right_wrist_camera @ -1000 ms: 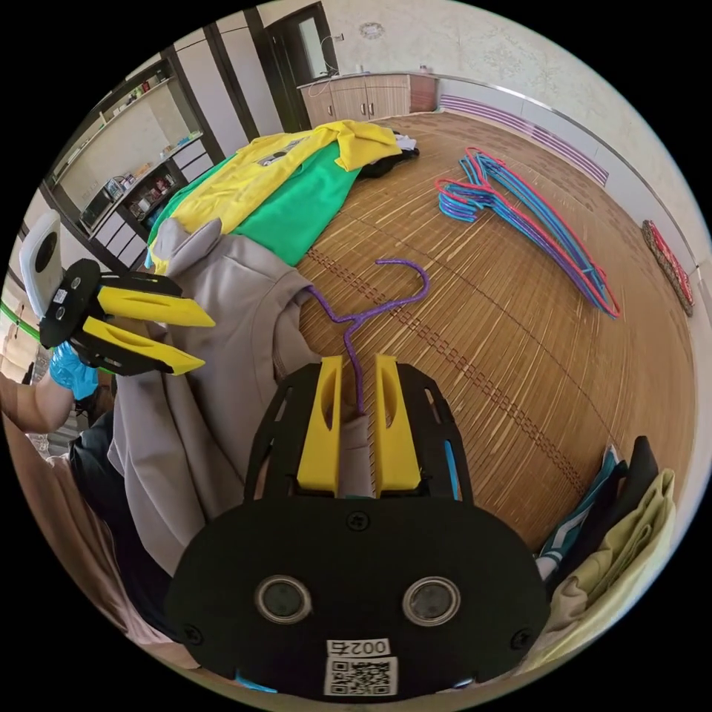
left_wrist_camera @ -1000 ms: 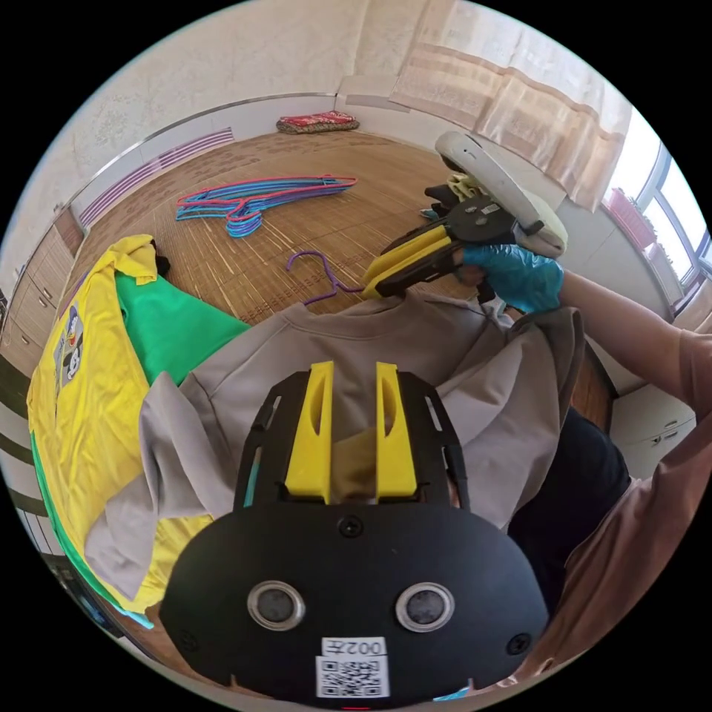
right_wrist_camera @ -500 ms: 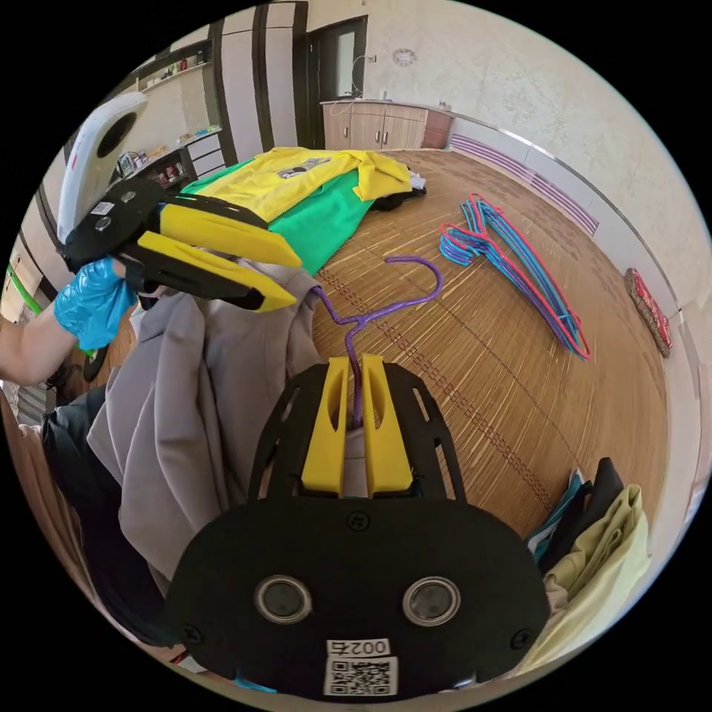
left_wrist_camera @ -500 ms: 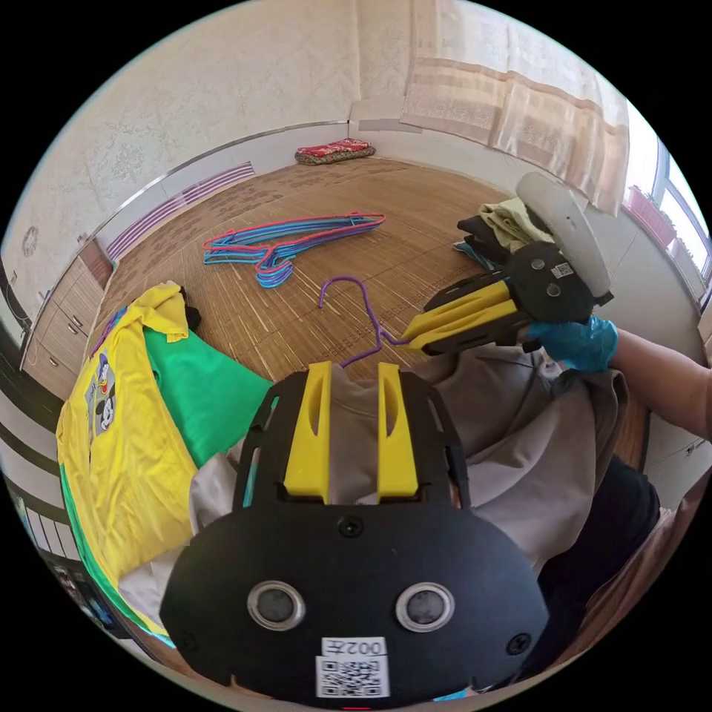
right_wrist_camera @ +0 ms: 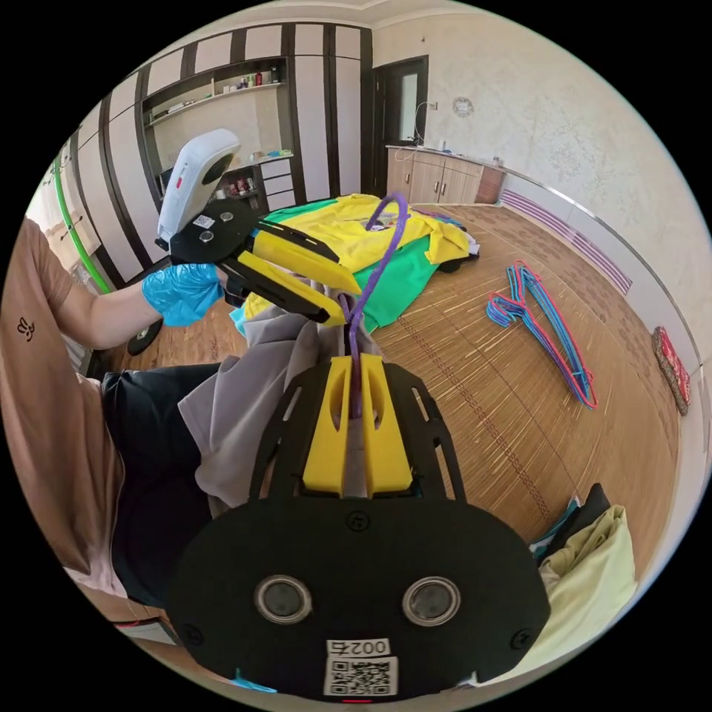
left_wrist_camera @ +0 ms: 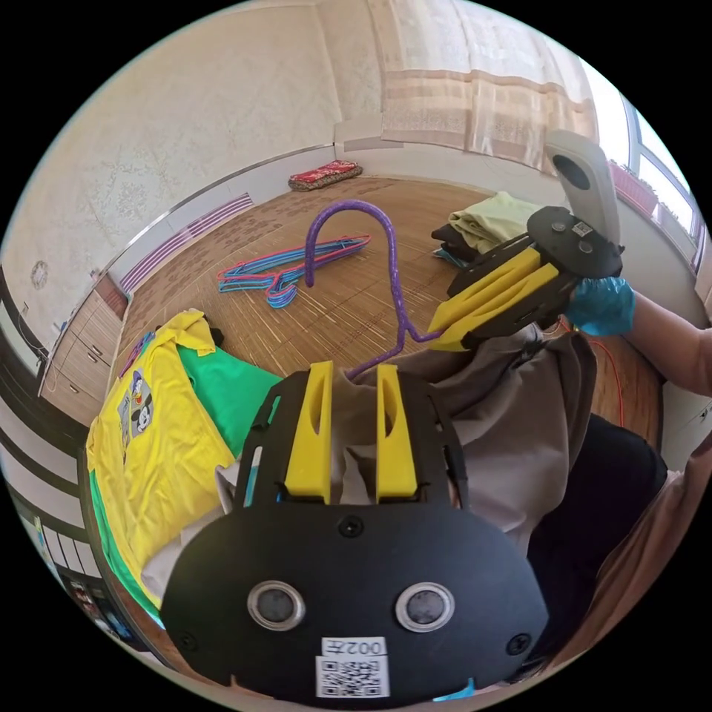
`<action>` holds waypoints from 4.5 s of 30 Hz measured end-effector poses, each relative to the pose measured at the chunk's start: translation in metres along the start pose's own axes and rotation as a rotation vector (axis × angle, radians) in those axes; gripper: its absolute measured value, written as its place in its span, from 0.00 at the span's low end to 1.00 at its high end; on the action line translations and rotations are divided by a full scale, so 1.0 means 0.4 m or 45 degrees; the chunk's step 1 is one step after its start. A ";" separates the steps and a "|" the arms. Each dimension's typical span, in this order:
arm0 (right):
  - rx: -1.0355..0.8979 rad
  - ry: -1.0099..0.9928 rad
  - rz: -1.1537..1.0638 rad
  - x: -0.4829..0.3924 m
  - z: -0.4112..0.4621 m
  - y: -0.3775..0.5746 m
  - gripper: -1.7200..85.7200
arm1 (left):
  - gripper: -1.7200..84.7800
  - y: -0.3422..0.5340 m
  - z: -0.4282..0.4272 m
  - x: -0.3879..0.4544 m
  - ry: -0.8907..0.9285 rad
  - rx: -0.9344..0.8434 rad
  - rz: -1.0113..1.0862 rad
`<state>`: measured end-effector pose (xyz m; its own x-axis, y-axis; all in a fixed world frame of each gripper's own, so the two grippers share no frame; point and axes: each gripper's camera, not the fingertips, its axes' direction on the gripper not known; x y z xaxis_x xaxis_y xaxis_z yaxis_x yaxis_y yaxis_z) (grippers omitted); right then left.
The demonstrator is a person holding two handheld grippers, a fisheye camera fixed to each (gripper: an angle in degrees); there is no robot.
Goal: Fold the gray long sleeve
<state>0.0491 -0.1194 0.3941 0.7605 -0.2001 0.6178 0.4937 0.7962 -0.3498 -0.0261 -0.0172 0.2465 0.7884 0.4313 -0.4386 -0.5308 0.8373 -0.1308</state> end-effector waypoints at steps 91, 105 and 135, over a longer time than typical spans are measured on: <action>0.017 0.945 0.510 -0.362 -0.014 0.317 0.01 | 0.01 0.064 -0.361 0.241 -0.357 0.160 -0.176; 0.194 0.572 0.715 -0.332 -0.102 0.392 0.01 | 0.01 0.059 -0.348 0.240 -0.386 0.148 -0.198; 0.012 0.991 0.683 -0.275 -0.029 0.260 0.01 | 0.01 0.066 -0.355 0.265 -0.424 0.180 -0.190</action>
<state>0.0218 -0.0213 0.2815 0.9546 -0.1279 -0.2689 -0.0045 0.8966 -0.4427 -0.0007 0.0028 0.0702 0.9236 0.3676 -0.1085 -0.3733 0.9270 -0.0375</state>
